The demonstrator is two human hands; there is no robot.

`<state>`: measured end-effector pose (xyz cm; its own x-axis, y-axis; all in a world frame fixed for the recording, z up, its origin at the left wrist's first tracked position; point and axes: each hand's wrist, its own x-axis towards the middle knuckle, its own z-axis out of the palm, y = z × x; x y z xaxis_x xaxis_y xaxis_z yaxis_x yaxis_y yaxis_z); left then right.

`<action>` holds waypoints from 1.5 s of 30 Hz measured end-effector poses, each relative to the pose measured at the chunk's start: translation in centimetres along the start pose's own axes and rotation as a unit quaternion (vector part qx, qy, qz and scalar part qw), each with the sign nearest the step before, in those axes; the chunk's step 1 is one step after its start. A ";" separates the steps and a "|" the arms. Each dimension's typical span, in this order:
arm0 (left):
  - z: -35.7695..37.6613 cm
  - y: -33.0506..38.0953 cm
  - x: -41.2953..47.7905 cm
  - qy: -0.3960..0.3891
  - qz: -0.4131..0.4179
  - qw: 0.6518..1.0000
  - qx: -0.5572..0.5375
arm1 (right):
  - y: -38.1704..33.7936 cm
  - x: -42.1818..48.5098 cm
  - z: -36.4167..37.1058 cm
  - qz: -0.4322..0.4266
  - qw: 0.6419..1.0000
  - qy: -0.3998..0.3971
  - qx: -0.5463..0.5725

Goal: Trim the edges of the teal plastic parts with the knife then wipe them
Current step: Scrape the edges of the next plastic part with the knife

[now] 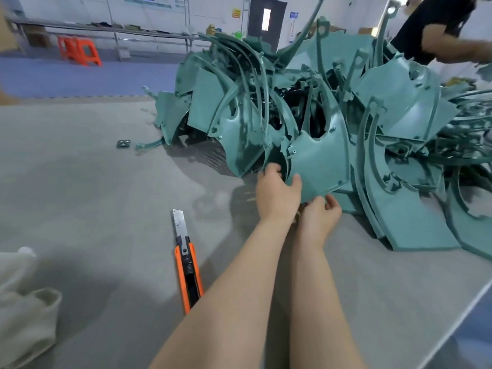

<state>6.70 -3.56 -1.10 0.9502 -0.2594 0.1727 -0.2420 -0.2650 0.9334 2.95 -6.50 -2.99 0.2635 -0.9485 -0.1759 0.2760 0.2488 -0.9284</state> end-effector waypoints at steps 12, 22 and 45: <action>-2.3 1.8 -0.5 -0.004 -0.035 0.998 -0.060 | -2.4 -2.0 -0.4 -0.077 0.986 -0.125 0.083; -13.6 6.0 -3.9 0.009 -0.031 0.948 -0.316 | -6.2 -12.2 2.6 -0.147 0.930 -0.302 0.149; -35.8 -7.5 -15.0 0.326 0.028 0.864 -0.383 | 4.5 -26.4 4.2 -0.263 0.693 -0.597 -0.305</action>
<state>1.28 35.60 0.57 0.9099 0.3930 0.1324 -0.3284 0.4877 0.8089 1.10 20.45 -1.18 0.9528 0.0535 0.2989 0.2787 -0.5451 -0.7907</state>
